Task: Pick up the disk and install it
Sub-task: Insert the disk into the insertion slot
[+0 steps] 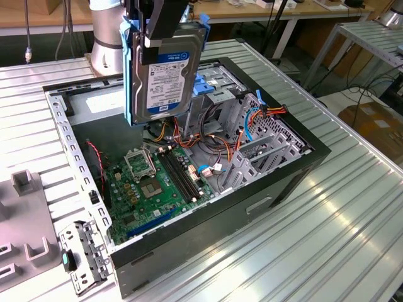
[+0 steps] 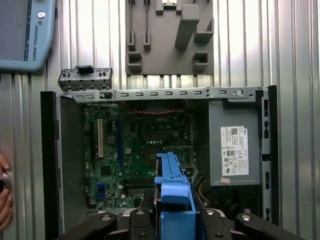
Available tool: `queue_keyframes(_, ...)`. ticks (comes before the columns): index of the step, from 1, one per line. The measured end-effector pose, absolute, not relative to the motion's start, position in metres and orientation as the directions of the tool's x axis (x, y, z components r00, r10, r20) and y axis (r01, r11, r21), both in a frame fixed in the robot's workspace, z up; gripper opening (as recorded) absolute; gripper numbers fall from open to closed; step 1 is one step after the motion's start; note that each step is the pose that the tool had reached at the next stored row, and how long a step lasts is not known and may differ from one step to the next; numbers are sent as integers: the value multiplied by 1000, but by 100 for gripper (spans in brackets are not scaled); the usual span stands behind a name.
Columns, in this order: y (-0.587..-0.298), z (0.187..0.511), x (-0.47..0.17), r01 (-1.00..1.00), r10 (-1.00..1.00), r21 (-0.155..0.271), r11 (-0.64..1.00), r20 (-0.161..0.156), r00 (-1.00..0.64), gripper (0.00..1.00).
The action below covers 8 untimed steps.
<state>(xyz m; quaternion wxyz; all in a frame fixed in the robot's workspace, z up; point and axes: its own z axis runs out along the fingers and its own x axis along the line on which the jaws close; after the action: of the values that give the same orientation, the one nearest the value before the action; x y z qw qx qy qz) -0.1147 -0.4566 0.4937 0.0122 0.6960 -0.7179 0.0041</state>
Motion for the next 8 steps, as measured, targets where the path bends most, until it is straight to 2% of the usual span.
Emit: queue_keyframes(8,-482,492,-108,-999,-999,11,31,29,-31,37)
